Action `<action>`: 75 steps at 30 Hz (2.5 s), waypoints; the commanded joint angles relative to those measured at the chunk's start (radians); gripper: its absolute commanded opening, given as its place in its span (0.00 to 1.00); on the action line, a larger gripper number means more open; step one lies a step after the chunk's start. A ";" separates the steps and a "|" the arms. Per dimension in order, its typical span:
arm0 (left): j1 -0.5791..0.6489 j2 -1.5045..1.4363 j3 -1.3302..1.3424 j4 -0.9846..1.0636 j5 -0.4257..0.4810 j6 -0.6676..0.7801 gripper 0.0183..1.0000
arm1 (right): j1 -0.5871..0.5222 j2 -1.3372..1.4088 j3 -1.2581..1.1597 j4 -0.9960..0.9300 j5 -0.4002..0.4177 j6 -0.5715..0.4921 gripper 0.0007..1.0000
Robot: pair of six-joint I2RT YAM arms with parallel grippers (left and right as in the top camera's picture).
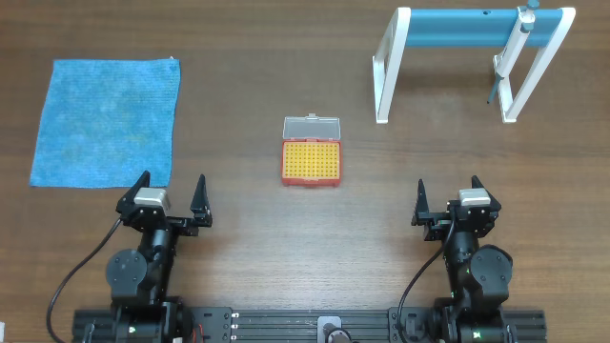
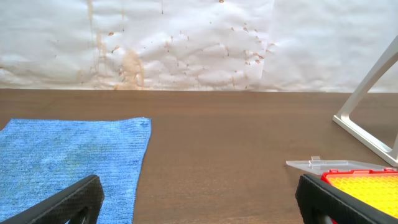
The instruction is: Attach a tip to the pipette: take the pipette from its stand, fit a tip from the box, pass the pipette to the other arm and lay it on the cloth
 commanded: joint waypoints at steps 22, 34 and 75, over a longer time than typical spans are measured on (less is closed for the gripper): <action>-0.004 -0.004 -0.001 -0.010 -0.011 -0.009 1.00 | 0.008 -0.005 -0.010 0.007 0.009 -0.006 0.93; -0.004 -0.004 -0.001 -0.010 -0.011 -0.009 1.00 | -0.074 0.526 0.441 -0.055 0.137 -0.007 0.93; -0.004 -0.004 -0.001 -0.010 -0.011 -0.009 1.00 | -0.492 1.607 1.007 0.285 -0.638 -0.211 0.93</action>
